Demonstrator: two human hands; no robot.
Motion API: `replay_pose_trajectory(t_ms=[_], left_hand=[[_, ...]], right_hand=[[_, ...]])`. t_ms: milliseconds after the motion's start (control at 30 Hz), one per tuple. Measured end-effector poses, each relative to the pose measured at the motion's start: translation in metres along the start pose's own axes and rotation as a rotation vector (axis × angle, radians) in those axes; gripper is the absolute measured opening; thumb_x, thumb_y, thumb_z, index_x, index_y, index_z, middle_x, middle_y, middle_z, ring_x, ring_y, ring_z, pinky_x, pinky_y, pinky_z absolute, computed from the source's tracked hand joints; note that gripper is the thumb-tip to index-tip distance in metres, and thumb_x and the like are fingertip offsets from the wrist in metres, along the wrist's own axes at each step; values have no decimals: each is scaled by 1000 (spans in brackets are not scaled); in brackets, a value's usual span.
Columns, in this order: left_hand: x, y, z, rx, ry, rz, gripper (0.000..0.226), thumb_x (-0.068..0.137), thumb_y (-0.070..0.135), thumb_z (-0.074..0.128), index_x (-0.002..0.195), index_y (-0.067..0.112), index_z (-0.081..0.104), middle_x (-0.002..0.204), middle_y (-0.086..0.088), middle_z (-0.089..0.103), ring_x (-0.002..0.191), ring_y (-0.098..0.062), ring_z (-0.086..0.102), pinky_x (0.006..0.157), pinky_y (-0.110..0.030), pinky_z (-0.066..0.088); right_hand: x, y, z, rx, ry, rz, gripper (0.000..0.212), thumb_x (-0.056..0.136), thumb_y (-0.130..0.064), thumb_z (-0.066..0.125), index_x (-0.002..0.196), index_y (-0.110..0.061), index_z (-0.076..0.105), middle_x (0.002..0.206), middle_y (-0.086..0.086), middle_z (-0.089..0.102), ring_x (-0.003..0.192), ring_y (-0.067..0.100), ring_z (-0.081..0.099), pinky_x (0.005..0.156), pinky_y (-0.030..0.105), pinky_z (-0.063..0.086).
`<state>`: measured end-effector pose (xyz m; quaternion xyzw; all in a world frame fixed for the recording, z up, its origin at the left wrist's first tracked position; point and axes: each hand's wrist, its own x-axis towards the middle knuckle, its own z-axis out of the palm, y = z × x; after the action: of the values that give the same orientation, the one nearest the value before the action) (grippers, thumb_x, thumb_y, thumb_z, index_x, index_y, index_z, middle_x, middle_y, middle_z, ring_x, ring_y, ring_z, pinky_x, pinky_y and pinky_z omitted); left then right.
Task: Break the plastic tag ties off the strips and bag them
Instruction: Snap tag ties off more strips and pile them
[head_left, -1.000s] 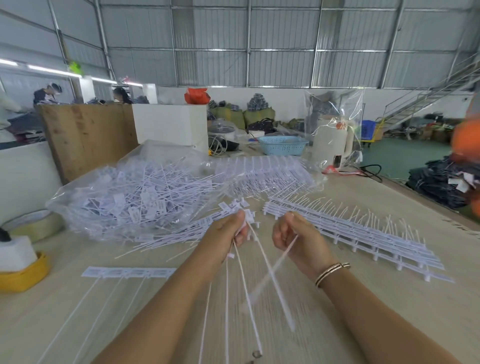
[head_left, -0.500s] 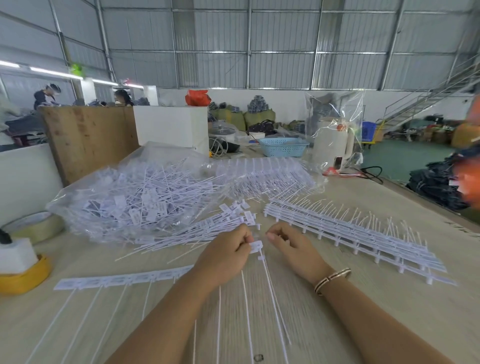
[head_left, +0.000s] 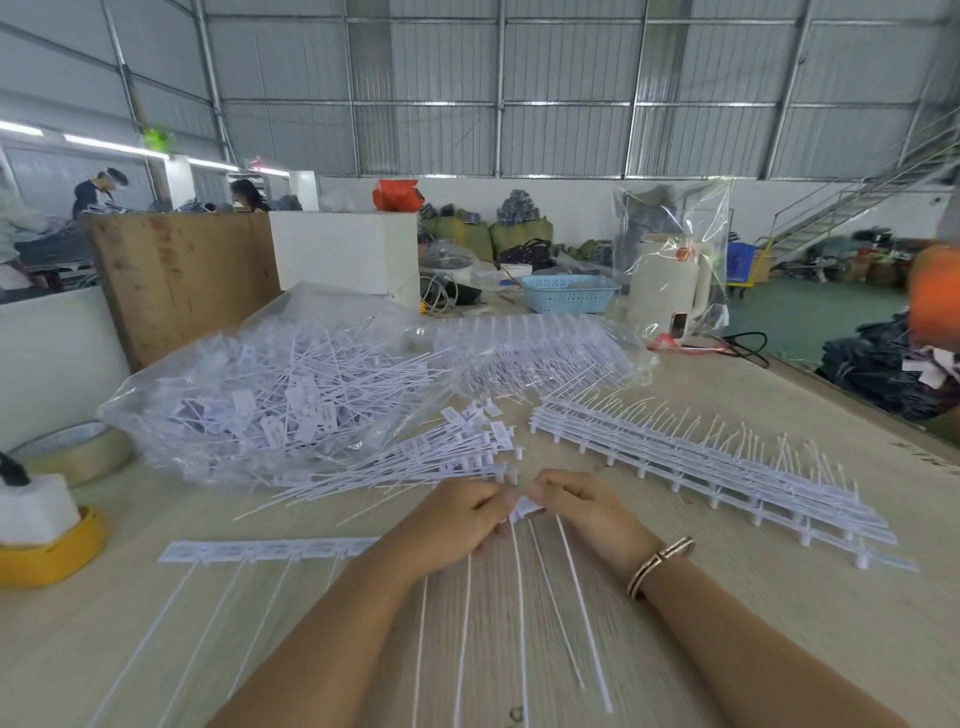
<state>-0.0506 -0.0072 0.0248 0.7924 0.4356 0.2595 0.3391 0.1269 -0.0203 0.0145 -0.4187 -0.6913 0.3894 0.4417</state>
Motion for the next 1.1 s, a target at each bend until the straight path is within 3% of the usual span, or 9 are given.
replay_pose_trajectory(t_ms=[133,200,300,533,800,867,933,1000,1100], left_hand=[[2,-2,1,-65,24,9,27,98,27,46,77,28,63,55,12,53,46,3,48,53,-14,39],[1,-2,-1,-73,1,8,26,99,30,44,83,22,64,54,12,51,46,5,47,53,-12,37],[3,-3,-3,-144,-43,6,34,99,29,42,95,3,63,58,8,49,50,2,46,56,-14,37],[5,-2,-1,-272,-33,74,30,100,25,40,75,18,55,53,13,52,50,2,48,54,-10,38],[4,-2,-6,-295,-28,111,34,98,29,40,78,7,56,54,13,50,53,-4,45,58,-16,38],[2,-2,-8,-174,-36,145,33,98,29,43,78,9,60,52,14,49,53,-4,43,58,-19,35],[0,-3,-9,-19,-29,172,32,97,29,47,69,34,62,51,18,51,52,0,43,56,-17,35],[-1,-3,-8,88,-32,184,37,96,32,49,63,44,59,52,16,49,50,3,42,54,-16,34],[0,-5,-8,37,-27,140,28,96,35,47,81,23,68,62,8,51,60,-7,46,64,-25,39]], right_hand=[[1,2,2,-65,-63,36,15,85,-24,65,71,-21,69,66,-5,62,66,3,54,66,14,40],[1,5,1,-41,-58,39,15,85,-21,65,83,-7,70,76,8,64,72,9,55,72,23,42],[0,4,1,29,-26,15,10,86,-16,63,80,-9,67,73,0,61,73,10,55,76,28,43],[-2,-2,4,69,39,-101,17,88,-5,57,73,-9,62,61,-8,61,59,5,54,63,13,44],[-1,-4,10,259,46,-148,27,86,-14,60,80,13,55,75,26,60,66,30,56,64,31,49],[-3,-6,5,191,-23,-114,24,84,-16,63,73,4,57,65,14,62,63,24,57,65,27,48],[-5,-9,1,54,-172,-48,17,81,-18,59,68,-8,61,60,-3,62,59,12,56,64,20,46],[-5,-10,-1,-5,-275,8,16,82,-16,56,67,-15,63,62,-6,62,59,8,56,65,19,45],[-5,-10,0,-5,-248,-6,20,91,-10,54,75,-8,66,67,-5,62,60,6,55,63,19,43]])
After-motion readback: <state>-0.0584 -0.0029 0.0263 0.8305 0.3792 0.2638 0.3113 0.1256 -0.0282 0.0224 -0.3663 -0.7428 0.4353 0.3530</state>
